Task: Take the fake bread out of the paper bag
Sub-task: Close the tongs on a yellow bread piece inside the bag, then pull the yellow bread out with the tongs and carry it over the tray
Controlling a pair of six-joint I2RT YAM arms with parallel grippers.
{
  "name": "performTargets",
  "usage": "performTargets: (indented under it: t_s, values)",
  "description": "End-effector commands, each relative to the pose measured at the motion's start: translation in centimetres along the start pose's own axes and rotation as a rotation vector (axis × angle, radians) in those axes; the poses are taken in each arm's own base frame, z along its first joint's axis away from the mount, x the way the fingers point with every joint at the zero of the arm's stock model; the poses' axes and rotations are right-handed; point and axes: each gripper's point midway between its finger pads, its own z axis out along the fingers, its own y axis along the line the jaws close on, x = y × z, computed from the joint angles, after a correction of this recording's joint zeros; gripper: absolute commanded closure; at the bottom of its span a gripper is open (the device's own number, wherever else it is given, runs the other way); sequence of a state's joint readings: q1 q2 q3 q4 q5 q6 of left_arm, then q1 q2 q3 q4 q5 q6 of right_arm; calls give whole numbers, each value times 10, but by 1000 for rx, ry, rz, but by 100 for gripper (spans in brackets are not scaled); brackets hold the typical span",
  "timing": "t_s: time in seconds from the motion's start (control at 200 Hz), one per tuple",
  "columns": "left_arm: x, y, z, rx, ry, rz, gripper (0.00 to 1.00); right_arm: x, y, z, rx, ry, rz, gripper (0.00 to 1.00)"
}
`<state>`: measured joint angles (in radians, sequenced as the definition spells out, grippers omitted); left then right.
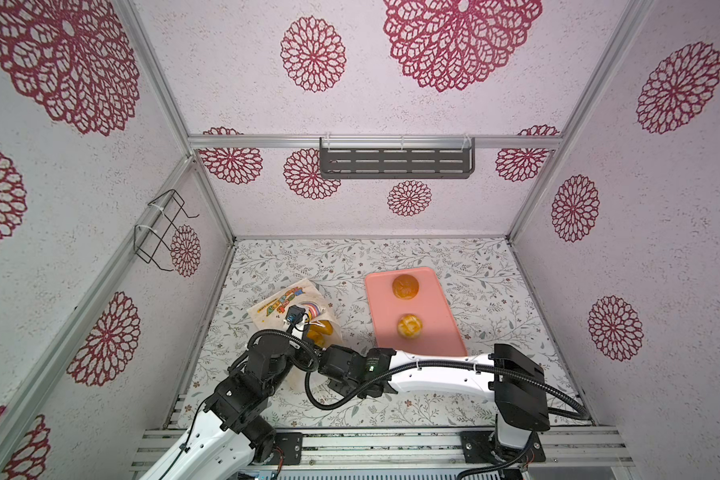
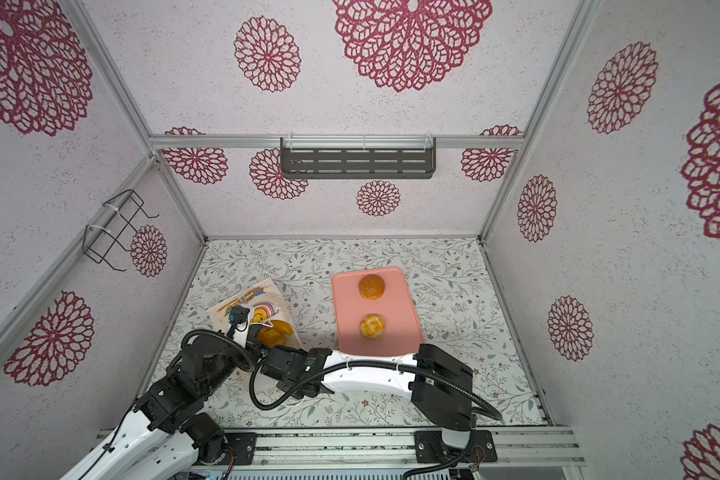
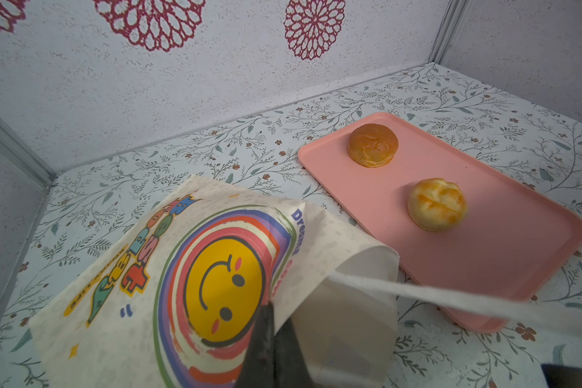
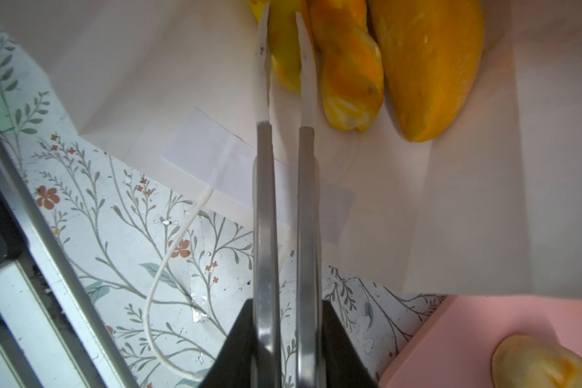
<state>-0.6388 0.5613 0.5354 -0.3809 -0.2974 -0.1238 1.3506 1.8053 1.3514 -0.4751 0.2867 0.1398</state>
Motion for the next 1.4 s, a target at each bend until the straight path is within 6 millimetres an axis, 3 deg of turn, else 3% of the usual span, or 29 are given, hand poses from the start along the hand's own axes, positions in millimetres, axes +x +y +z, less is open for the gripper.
performTargets:
  t_s: [0.0,0.33,0.59,0.826,1.216,1.396]
  values:
    - [-12,2,-3,-8,-45,-10,100,-9,4,-23,-46,-57,48,97]
    - [-13,10,-5,-47,-51,-26,100,28,7,-72,-143,-72,228,100]
    - [-11,36,-11,-196,-46,-53,100,74,-2,-104,-208,-85,421,100]
    - [-14,51,-21,-270,-73,-72,100,97,-27,-144,-208,-158,603,100]
    - [-9,73,-35,-380,-68,-100,100,114,-73,-212,-217,-358,850,100]
    - [-10,70,-36,-357,-79,-115,100,135,-111,-233,-95,-435,1006,100]
